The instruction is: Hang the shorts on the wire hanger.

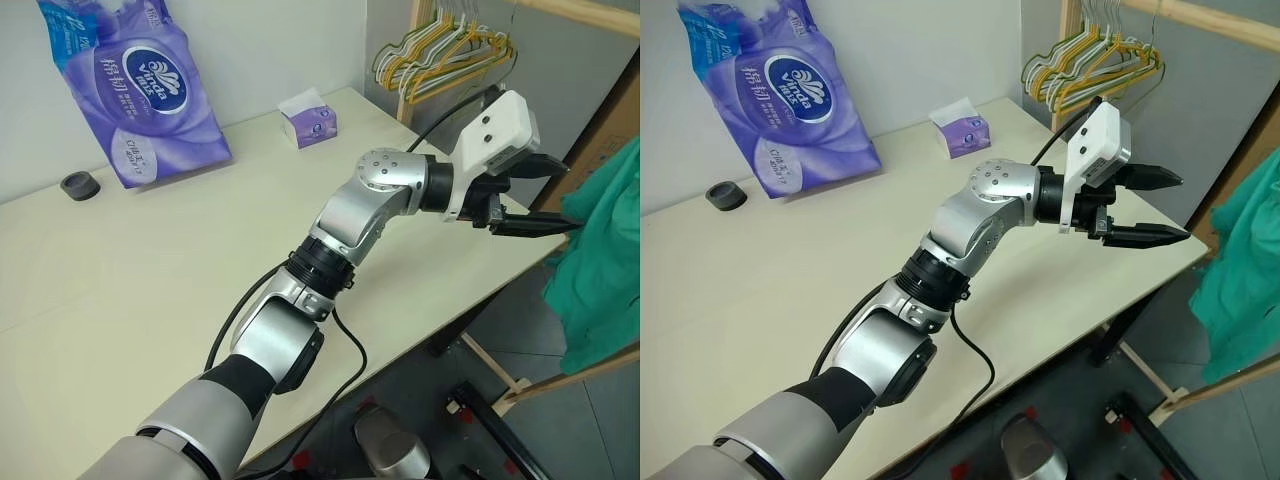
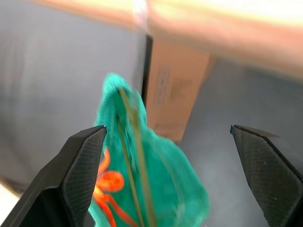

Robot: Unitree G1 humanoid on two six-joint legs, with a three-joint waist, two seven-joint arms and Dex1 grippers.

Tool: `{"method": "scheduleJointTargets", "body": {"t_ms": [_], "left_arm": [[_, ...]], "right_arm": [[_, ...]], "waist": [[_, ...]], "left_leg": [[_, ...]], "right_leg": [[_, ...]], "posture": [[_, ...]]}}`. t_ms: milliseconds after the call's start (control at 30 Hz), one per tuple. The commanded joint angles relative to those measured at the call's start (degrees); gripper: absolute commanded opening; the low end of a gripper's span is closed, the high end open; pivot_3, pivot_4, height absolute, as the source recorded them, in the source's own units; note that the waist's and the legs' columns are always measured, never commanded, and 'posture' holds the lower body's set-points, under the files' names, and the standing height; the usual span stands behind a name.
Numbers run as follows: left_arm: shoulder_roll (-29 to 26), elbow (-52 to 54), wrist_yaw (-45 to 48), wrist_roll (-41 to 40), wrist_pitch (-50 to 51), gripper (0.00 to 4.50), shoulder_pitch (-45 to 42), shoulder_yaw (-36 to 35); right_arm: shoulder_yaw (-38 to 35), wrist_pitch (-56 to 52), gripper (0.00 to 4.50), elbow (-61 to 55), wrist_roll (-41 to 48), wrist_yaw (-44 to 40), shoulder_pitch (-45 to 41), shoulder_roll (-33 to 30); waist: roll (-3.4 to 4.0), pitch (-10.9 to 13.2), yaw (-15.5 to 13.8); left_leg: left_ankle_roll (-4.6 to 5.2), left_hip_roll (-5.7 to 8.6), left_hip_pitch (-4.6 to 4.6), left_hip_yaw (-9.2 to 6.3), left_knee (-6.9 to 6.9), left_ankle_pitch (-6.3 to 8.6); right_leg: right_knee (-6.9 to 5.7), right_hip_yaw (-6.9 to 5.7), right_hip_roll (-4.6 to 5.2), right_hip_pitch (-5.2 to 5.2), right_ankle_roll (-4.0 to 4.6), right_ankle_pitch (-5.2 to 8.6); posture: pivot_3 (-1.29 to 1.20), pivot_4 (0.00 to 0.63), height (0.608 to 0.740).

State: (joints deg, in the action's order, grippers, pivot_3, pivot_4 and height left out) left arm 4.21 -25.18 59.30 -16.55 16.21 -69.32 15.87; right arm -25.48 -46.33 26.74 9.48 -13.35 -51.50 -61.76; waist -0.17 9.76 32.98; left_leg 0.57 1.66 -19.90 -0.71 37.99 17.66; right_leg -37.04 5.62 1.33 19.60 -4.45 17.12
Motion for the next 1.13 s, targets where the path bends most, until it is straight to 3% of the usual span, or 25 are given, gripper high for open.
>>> {"method": "scheduleJointTargets", "body": {"t_ms": [33, 133, 233, 300, 433, 500, 667, 767, 867, 1033, 1133], "left_arm": [[-1.5, 2.7, -1.4, 0.3, -0.2, 3.74, 0.9, -2.0], [-3.6, 3.8, -4.7, 1.6, 0.0, 3.74, 2.8, -2.9], [-7.4, 4.1, -18.1, 7.8, -2.1, 3.74, 6.4, -6.2], [-10.9, 7.0, -29.6, 12.0, 0.8, 3.74, 11.9, -10.2], [-14.4, 19.0, -41.9, 16.4, 5.7, 3.74, 25.8, -15.6], [-15.1, 24.4, -47.2, 19.2, 8.2, 3.74, 32.1, -17.0], [-13.5, 35.0, -56.9, 21.4, 13.4, 3.74, 45.0, -22.6], [-11.9, 38.5, -60.2, 19.9, 15.1, 3.74, 51.3, -27.3], [-10.7, 41.3, -63.1, 18.6, 16.3, 3.74, 58.3, -33.4], [-12.0, 42.5, -63.2, 18.1, 16.8, 3.74, 59.1, -34.1], [-12.9, 43.6, -62.4, 17.5, 15.2, 3.74, 59.4, -34.3]], "right_arm": [[-0.1, 9.1, 4.48, -9.0, -1.3, 0.5, 3.3, 1.1], [0.7, 16.6, 4.48, -15.7, -1.2, -1.9, 8.4, 3.8], [4.0, 22.5, 4.48, -25.2, 2.5, -7.9, 16.2, 11.2], [7.8, 24.3, 4.48, -31.2, 5.1, -10.0, 21.3, 18.2], [13.7, 28.2, 4.48, -33.1, 5.1, -10.3, 24.7, 28.6], [16.6, 30.8, 4.48, -32.1, 4.5, -11.1, 25.1, 32.2], [23.1, 35.6, 4.48, -26.9, 3.0, -12.1, 25.0, 40.2], [25.8, 37.8, 4.48, -21.4, 1.8, -11.8, 23.4, 44.7], [28.8, 42.0, 4.48, -12.1, 0.1, -12.2, 19.9, 49.8], [29.4, 46.3, 4.48, -5.3, -1.3, -14.4, 17.0, 51.1], [29.2, 47.6, 4.48, -3.3, -1.5, -15.0, 16.3, 51.4]], "waist": [[0.02, 0.0, 0.1], [0.02, 0.0, 0.3], [-0.02, 0.0, 0.3], [-0.16, -0.3, 0.5], [-0.02, -0.5, -0.5], [0.03, -0.6, -2.0], [-0.71, -2.1, -8.0], [-0.78, -2.7, -11.9], [-0.72, -4.0, -13.5], [-1.0, -4.2, -18.9], [-1.06, -4.3, -20.6]], "left_leg": [[0.0, 0.0, 0.0, 0.0, 0.0, 0.0], [0.01, -0.03, 0.03, -0.03, 0.04, -0.01], [0.01, -0.09, 0.04, -0.04, 0.12, -0.01], [0.01, -0.29, 0.06, -0.06, 0.2, -0.01], [-0.01, -0.33, 0.06, -0.15, 0.25, -0.05], [-0.02, -0.24, -0.09, -0.08, 0.49, -0.05], [-0.44, -0.22, -1.94, -0.27, 1.15, -0.33], [-0.38, -0.16, -2.04, -0.51, 1.23, -0.33], [-0.33, -0.15, -1.98, -0.54, 1.24, -0.33], [-0.22, -0.15, -1.95, -0.77, 1.26, -0.67], [-0.25, -0.17, -1.92, -0.83, 1.26, -0.82]], "right_leg": [[-0.02, 0.0, 0.0, 0.0, -0.02, -0.01], [-0.09, 0.0, -0.02, 0.0, -0.07, -0.04], [-0.13, -0.01, -0.07, -0.01, -0.22, -0.14], [-0.12, 0.02, -0.12, -0.02, -0.42, -0.29], [-0.5, -0.07, -0.07, 0.16, -0.41, -0.46], [-0.96, -0.07, 0.08, 0.65, -0.26, -0.53], [-1.96, -0.12, 0.18, 2.67, -0.21, -0.57], [-1.96, -0.3, 0.22, 2.67, -0.13, -0.61], [-1.96, -0.34, 0.21, 2.66, 0.0, -0.68], [-1.94, -0.53, 0.05, 2.59, 0.72, -1.13], [-1.95, -0.57, 0.0, 2.57, 0.89, -1.25]], "posture": [[-0.54, 0.13, 0.74], [-0.54, 0.131, 0.74], [-0.51, 0.126, 0.74], [-0.47, 0.118, 0.74], [-0.4, 0.087, 0.74], [-0.38, 0.078, 0.74], [-0.31, 0.054, 0.74], [-0.24, 0.036, 0.74], [-0.17, 0.028, 0.74], [-0.13, 0.029, 0.74], [-0.11, 0.03, 0.74]]}}
